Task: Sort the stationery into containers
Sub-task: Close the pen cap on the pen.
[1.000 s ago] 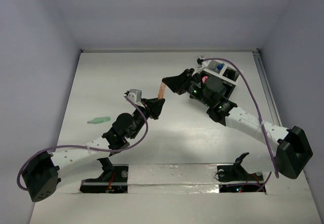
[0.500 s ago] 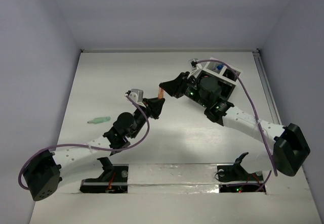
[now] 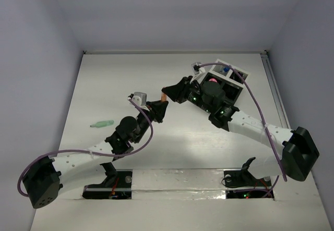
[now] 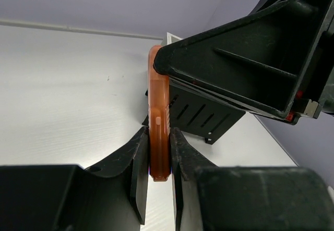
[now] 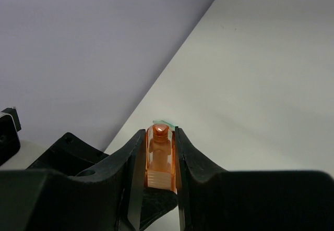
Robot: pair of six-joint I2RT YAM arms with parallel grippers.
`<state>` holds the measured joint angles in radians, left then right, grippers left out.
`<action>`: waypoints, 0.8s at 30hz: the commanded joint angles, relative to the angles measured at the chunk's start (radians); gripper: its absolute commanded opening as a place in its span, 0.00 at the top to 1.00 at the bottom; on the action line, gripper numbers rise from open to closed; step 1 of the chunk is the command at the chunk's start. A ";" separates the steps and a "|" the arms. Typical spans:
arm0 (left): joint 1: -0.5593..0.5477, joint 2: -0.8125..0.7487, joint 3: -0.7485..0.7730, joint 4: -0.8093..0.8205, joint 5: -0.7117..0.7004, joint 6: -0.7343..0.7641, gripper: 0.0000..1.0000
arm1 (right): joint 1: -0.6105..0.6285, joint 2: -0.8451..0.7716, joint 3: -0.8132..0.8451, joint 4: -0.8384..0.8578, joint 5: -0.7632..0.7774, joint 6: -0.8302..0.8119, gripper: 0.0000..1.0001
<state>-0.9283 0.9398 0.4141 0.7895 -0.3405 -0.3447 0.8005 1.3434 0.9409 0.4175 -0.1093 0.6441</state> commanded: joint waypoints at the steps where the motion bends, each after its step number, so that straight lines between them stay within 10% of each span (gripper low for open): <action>1: -0.001 -0.039 0.069 0.083 -0.006 0.039 1.00 | 0.058 0.010 -0.033 -0.046 -0.029 -0.011 1.00; 24: 0.026 -0.022 0.267 0.082 0.012 0.167 1.00 | 0.183 0.097 -0.306 0.073 -0.001 0.126 1.00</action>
<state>-0.9291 0.9417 0.4995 0.5098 -0.3218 -0.2230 0.8703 1.3613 0.7151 0.7033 0.0742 0.7414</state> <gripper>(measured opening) 0.142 0.306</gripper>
